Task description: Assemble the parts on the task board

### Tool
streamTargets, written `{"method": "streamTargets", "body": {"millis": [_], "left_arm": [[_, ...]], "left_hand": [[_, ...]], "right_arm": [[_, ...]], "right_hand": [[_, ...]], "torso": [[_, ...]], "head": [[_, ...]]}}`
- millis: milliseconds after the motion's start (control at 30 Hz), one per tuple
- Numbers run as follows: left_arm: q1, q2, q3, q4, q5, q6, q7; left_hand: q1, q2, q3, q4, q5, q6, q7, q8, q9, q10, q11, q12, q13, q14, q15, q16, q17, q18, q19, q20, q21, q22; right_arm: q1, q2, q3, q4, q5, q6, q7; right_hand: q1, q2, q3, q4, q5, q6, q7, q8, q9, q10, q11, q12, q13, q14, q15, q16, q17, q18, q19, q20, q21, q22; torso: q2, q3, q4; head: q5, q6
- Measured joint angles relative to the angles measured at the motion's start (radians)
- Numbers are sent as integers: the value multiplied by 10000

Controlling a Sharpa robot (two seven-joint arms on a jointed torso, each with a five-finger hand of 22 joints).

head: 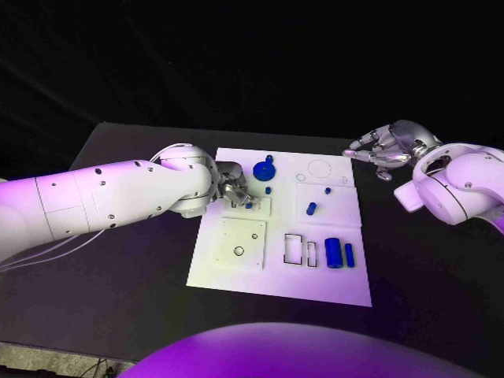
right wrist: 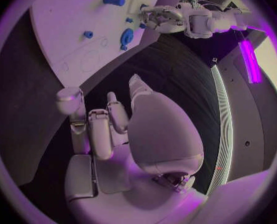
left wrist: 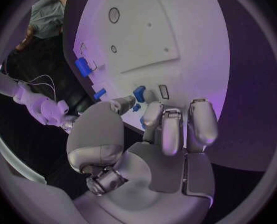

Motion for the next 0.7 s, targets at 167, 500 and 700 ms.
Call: {"method": "streamTargets", "body": {"millis": [167, 500, 700], "left_arm": [[-24, -108, 84, 160, 77, -25, -3], [317, -445, 510, 633, 267, -167, 5], [663, -655, 727, 720, 441, -238, 26]], "left_hand": [[0, 0, -110, -31, 0, -9, 8, -91, -11, -32, -17, 0, -108, 0, 0, 0, 0, 0, 0, 0, 0, -76], [209, 167, -457, 11, 0, -478, 253, -590, -237, -579, 172, -387, -747, -17, 58, -89, 0, 0, -478, 74, -394, -873], [489, 197, -770, 26, 0, -986, 624, -1683, -990, -1113, 533, -800, -1438, -12, 347, -129, 0, -1, -881, 338, -843, -1610]], "right_arm": [[-12, 1, 0, -14, 1, -1, 1], [-21, -3, 0, -91, 10, -2, 4], [-23, -12, 0, -137, 15, -3, 5]], "right_hand": [[-2, 2, 0, 0, 0, 0, 0, 0, 0, 0, 0, 0, 0, 0, 0, 0, -1, -1, 0, 0, 0, 1], [-44, 44, 0, 0, 0, 0, 0, 0, -2, 0, 0, 0, 0, 0, 0, 0, -1, 0, 0, 0, 0, 1], [-44, 44, 1, -1, 0, 0, 0, 0, -2, 0, 0, 0, 0, 0, 0, 0, -2, 0, 0, 0, 0, 1]], "torso": [[-4, -4, -2], [-10, 4, -8], [-11, 8, -5]], "head": [[-9, 0], [-26, 36], [-44, 94]]}}
